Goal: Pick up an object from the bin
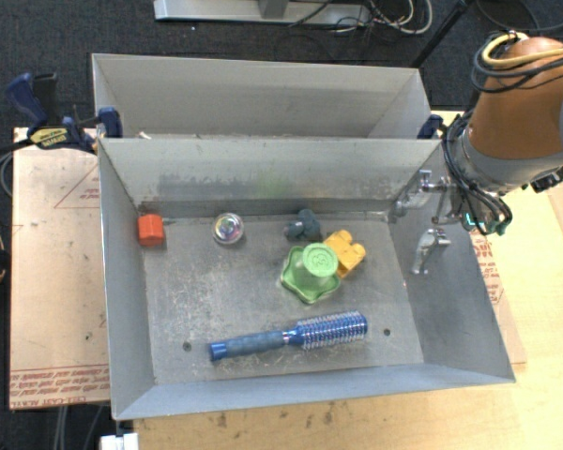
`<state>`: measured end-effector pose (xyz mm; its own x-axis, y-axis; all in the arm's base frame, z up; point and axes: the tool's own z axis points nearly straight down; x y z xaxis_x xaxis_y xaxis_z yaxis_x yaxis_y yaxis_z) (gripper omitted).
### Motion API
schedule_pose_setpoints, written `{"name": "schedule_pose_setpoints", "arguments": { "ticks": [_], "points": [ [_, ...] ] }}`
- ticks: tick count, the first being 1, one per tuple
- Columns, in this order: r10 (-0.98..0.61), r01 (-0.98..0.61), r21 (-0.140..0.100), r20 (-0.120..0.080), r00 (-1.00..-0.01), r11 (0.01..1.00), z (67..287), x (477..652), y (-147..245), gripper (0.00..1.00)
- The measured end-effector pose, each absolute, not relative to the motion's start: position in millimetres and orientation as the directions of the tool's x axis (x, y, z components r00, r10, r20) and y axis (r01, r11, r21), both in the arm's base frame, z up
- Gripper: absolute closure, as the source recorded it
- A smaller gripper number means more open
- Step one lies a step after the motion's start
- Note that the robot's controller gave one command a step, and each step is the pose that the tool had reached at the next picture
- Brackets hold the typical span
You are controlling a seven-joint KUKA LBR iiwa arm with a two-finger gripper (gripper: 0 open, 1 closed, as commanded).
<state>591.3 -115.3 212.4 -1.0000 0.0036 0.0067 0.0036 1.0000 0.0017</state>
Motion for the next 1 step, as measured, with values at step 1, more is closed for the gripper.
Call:
{"name": "schedule_pose_setpoints", "arguments": {
  "ticks": [1],
  "points": [
    [-0.195, -0.195, -0.002, -0.009, -0.981, 0.981, 74.0, 526.8, -97.7, 0.0]
  ]
}}
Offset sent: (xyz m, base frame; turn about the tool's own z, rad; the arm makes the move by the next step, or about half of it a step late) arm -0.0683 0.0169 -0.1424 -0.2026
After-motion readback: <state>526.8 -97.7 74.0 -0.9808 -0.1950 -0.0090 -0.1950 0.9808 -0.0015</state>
